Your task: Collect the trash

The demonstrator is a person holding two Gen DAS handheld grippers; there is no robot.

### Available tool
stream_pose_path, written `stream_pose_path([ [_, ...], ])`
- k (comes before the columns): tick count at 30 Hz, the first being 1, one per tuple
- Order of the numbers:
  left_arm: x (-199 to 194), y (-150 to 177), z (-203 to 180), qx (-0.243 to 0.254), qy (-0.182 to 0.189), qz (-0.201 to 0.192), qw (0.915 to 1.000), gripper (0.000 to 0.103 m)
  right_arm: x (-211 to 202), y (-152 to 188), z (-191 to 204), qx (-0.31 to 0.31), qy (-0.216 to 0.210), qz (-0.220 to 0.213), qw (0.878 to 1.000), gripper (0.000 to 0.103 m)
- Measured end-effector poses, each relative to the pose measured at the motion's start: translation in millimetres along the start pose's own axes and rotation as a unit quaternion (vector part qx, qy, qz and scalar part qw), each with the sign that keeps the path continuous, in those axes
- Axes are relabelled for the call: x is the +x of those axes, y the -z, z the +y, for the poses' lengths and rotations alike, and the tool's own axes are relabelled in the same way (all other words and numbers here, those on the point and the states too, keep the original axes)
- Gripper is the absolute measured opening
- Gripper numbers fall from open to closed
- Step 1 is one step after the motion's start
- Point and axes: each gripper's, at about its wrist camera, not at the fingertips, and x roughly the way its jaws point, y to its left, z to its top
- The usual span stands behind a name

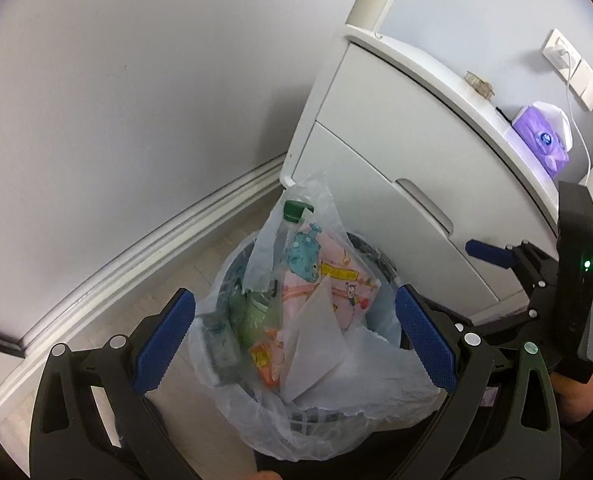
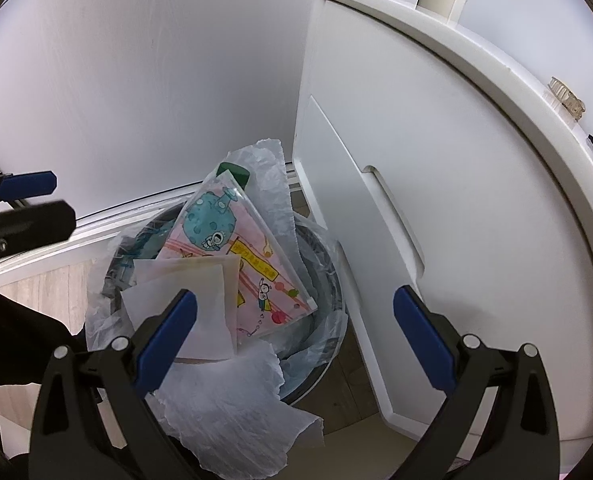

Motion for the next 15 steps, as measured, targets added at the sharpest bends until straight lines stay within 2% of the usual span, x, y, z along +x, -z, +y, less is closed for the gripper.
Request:
stream_pose_path([
  [3, -5, 0, -1, 0.003, -0.027, -0.014, 0.9995, 0.097, 0, 0, 1, 0.000, 0.000, 0.000, 1.000, 0.096],
  [8, -4, 1, 0, 0.009, -0.049, -0.017, 0.9986, 0.097, 1, 2, 0, 0.004, 0.000, 0.002, 1.000, 0.096],
  [15, 11, 5, 5, 0.016, -0.073, 0.026, 0.9969, 0.097, -1, 4, 0, 0.000, 0.003, 0.006, 1.000, 0.096],
])
